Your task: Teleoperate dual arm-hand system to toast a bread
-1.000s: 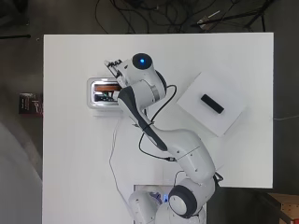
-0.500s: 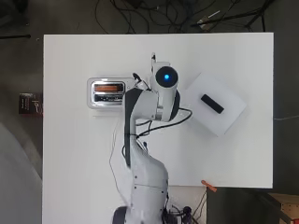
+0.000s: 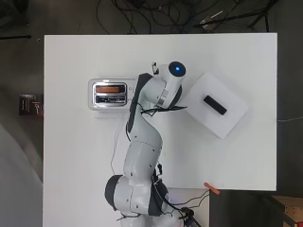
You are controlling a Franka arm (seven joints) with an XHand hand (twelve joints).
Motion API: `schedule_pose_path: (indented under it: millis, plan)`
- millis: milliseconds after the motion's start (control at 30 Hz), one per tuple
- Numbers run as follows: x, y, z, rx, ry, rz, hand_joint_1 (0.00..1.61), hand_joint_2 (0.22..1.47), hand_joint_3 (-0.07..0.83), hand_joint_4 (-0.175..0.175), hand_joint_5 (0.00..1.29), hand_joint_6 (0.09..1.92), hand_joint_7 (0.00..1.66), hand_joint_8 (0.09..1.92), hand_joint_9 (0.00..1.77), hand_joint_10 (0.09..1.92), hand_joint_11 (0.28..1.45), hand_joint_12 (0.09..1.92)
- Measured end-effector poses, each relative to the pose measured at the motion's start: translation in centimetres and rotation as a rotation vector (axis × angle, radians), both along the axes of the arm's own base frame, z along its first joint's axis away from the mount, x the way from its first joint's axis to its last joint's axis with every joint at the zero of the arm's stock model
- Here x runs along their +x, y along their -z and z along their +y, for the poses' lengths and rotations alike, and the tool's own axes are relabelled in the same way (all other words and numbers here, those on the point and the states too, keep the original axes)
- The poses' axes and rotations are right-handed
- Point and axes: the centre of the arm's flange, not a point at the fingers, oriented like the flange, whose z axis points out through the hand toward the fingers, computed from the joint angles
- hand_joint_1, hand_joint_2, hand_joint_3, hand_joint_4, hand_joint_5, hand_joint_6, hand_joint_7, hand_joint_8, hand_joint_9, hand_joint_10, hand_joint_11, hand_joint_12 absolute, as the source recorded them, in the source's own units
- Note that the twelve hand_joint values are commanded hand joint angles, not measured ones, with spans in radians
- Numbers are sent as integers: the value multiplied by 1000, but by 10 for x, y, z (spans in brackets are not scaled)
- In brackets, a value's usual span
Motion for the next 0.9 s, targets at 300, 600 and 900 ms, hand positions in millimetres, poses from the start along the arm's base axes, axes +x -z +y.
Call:
schedule_pose_path:
  millis: [300, 600, 900]
  plan:
    - [-18, 13, -22, 39, 13, 6, 154, 1079, 3, -116, 416, 87, 1353, 1920, 1630, 1920, 1242, 1920]
    - [-42, 51, -33, 125, 10, 19, 214, 1096, 3, -124, 345, 87, 1357, 1920, 1650, 1920, 1273, 1916]
    - [-62, 96, -20, 93, -46, 129, 260, 1094, 0, -113, 270, 87, 1267, 1920, 1622, 1920, 1255, 1906]
